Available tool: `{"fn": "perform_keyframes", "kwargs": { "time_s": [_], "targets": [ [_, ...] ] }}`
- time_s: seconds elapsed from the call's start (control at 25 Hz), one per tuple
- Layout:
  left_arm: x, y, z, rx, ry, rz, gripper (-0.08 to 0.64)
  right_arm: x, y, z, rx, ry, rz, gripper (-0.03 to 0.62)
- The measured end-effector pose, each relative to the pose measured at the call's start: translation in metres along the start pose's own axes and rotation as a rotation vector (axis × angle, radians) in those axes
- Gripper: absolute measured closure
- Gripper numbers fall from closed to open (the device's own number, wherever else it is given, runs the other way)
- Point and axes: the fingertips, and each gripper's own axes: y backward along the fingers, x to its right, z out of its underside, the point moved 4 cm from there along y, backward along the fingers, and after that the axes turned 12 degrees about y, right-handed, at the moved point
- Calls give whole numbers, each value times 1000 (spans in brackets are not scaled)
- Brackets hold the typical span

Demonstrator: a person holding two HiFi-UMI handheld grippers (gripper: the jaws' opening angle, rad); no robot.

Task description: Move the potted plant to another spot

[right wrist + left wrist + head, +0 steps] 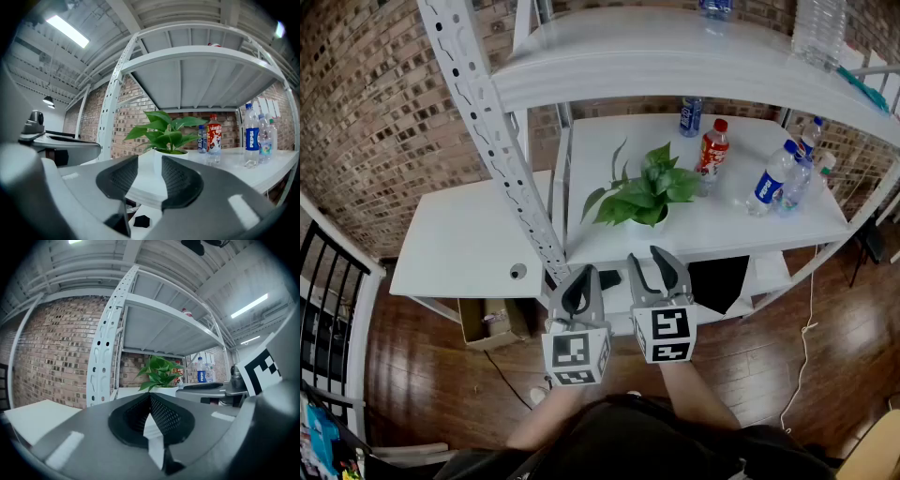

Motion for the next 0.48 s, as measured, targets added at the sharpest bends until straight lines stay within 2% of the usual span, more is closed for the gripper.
{"fn": "perform_keyframes", "kwargs": {
  "time_s": [0.28,0.48],
  "targets": [
    [-6,-11,0,1,13,-10,545,19,-26,6,-46,18,61,191],
    [-12,-15,3,-17,12,-4,545,36,-49,14,-66,-36,83,90]
  ]
}}
